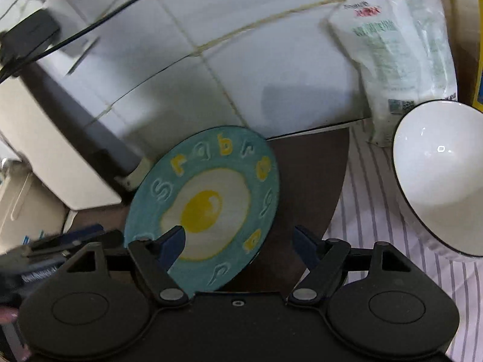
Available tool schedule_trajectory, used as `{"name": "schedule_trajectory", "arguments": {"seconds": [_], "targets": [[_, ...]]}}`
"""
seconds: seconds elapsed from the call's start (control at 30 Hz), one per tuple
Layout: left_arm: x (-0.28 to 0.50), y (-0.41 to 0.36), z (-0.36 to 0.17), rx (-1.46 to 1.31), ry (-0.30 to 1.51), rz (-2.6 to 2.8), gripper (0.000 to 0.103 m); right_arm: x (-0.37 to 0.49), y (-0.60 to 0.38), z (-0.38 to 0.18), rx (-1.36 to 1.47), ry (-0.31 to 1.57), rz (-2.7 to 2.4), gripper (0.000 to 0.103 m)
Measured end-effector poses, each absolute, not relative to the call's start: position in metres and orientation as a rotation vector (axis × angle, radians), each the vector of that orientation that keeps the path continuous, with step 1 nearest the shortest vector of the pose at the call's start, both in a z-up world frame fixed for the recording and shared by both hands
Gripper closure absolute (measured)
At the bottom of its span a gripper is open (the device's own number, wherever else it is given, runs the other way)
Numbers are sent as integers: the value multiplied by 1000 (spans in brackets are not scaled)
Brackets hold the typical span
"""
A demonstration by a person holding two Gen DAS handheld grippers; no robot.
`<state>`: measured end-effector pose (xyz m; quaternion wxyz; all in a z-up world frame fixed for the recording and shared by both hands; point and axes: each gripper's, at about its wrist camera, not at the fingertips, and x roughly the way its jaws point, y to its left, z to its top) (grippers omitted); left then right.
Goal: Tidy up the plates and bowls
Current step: 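Grasp the blue egg-print plate rim with the right tool, then place the blue plate with the right tool onto the stack held by the left tool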
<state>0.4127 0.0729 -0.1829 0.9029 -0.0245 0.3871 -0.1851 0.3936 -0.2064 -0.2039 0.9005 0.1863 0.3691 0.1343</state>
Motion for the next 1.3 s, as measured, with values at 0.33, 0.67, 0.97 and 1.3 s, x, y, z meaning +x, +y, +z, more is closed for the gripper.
{"name": "schedule_trajectory", "arguments": {"seconds": [0.33, 0.67, 0.97, 1.3], "targets": [[442, 75, -203, -136, 865, -394, 75, 413, -199, -212, 360, 704, 290, 39], [445, 77, -219, -238, 894, -397, 85, 416, -213, -220, 364, 703, 231, 87], [442, 72, -209, -207, 900, -368, 84, 411, -209, -211, 330, 702, 272, 86], [405, 82, -174, -228, 896, -408, 84, 368, -209, -179, 306, 654, 289, 86]]}}
